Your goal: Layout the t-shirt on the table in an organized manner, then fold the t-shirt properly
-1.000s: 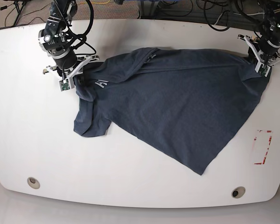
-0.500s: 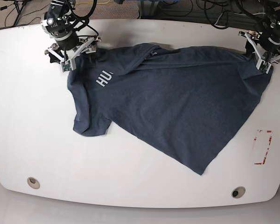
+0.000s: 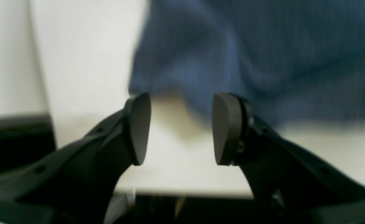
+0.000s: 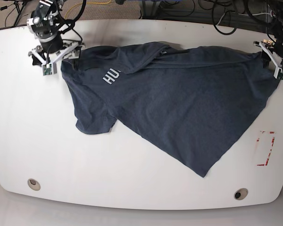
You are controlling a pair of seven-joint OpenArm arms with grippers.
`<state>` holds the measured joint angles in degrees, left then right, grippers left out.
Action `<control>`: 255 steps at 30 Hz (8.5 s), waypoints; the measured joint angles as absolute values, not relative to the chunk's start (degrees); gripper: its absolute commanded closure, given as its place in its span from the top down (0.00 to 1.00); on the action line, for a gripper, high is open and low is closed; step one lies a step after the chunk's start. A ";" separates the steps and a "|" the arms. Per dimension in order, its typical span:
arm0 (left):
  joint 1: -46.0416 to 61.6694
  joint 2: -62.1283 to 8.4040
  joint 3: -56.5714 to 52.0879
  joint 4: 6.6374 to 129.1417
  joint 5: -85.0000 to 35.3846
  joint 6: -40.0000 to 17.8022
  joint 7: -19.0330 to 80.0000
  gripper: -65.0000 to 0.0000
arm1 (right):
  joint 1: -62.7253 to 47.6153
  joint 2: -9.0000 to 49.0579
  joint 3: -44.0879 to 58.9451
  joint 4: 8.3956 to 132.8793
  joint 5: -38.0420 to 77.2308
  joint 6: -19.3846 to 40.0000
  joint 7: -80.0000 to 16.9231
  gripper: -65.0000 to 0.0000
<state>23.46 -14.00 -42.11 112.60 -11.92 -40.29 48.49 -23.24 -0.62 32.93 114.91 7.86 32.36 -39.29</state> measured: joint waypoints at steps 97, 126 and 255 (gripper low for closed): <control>-24.45 -23.44 -14.76 37.15 -11.90 -28.03 19.31 0.46 | -8.69 -5.54 35.14 97.01 8.19 32.21 -49.78 0.00; -4.01 -25.74 -18.00 56.42 -16.27 -36.12 23.24 0.07 | -6.85 -5.56 34.87 96.88 7.51 32.18 -51.24 0.00; -28.71 -18.20 -13.32 40.10 -8.14 -33.82 31.40 0.01 | -3.92 -2.50 29.41 107.37 7.20 31.90 -51.75 0.00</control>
<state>-28.71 -18.20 -13.32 40.10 -8.14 -33.82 31.40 -3.92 -2.50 29.41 107.37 7.20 31.90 -51.75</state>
